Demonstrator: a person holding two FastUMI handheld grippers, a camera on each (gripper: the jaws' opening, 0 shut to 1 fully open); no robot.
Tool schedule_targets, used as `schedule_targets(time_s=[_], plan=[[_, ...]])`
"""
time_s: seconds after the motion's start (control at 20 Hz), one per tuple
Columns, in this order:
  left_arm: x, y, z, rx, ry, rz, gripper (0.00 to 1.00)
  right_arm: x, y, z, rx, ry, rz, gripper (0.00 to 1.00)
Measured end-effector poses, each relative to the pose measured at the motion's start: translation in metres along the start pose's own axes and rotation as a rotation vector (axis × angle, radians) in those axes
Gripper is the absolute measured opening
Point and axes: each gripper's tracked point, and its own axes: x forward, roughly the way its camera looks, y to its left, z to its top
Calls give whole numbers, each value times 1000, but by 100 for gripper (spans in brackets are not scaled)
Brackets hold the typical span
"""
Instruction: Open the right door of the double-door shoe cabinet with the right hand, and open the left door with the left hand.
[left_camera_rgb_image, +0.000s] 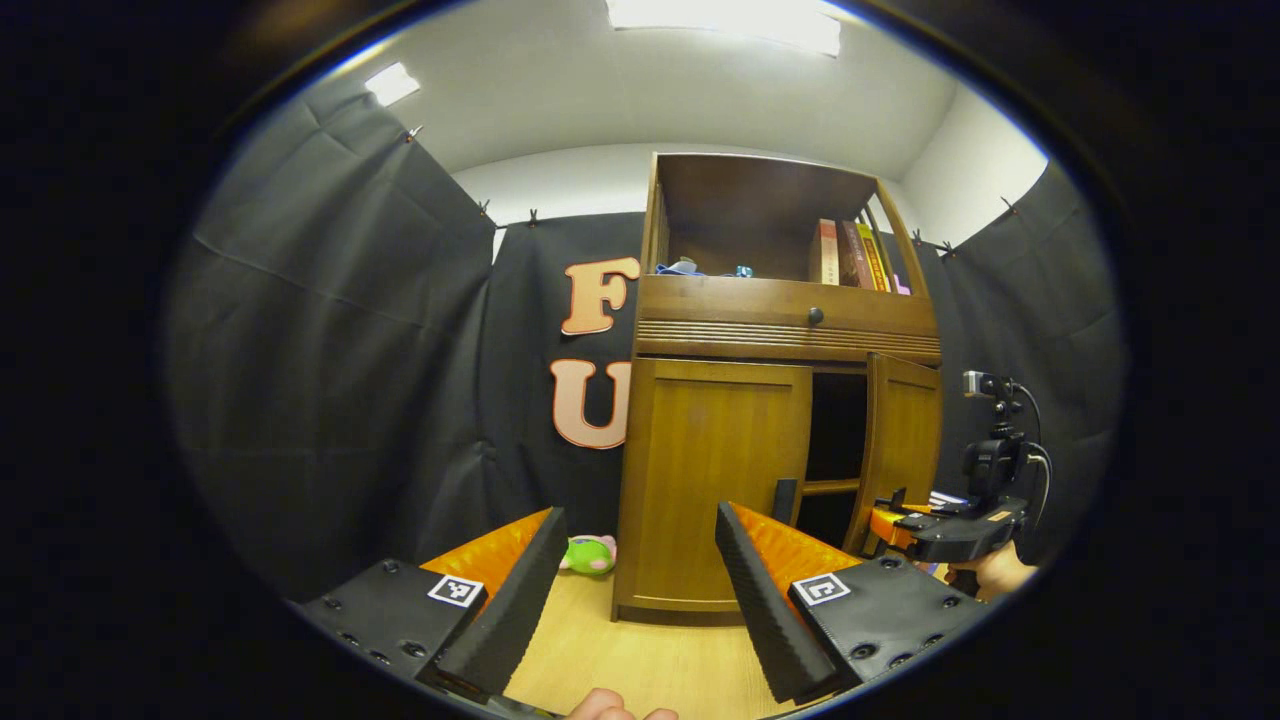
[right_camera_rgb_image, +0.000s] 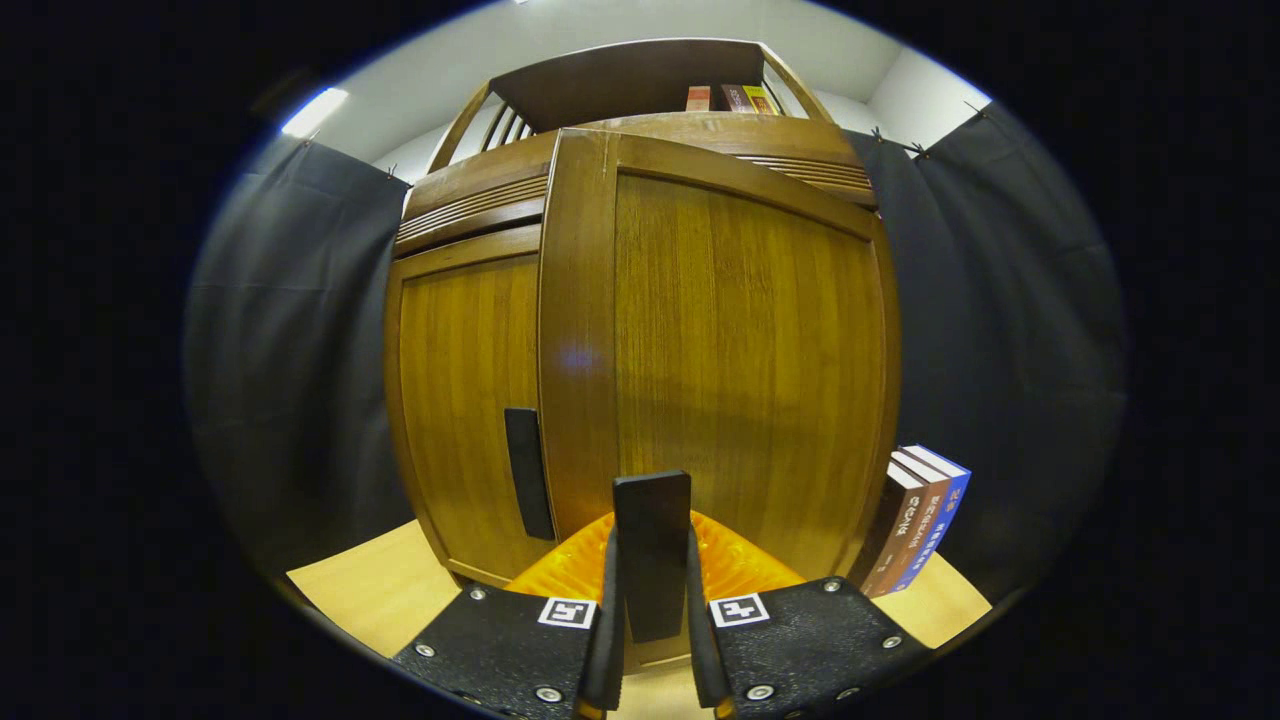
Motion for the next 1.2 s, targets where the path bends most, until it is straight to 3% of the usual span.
schedule_targets(time_s=[0.6,0.75,0.8,0.85,0.9,0.95,1.0,1.05,1.2], plan=[[0,-72,-5,-54,-5,-68,99,-49,-40,-5,22,15,-11,27],[0,-86,-8,-41,-5,-77,95,-67,-58,-4,35,16,-35,25],[-1,-91,-8,-35,-5,-81,95,-73,-65,-4,40,17,-43,34],[-1,-96,-8,-32,-7,-87,95,-77,-74,-3,44,21,-52,33],[-1,-100,-7,-30,-8,-93,95,-84,-81,-5,42,24,-63,22],[0,-105,-8,-30,-7,-100,95,-88,-89,-5,36,23,-75,30],[0,-109,-8,-30,-5,-107,97,-92,-98,-5,24,22,-90,29],[2,-113,-9,-31,-3,-115,97,-97,-107,-4,10,21,-105,18],[1,-125,-10,-25,2,-137,95,-105,-125,-4,-5,23,-135,13]])
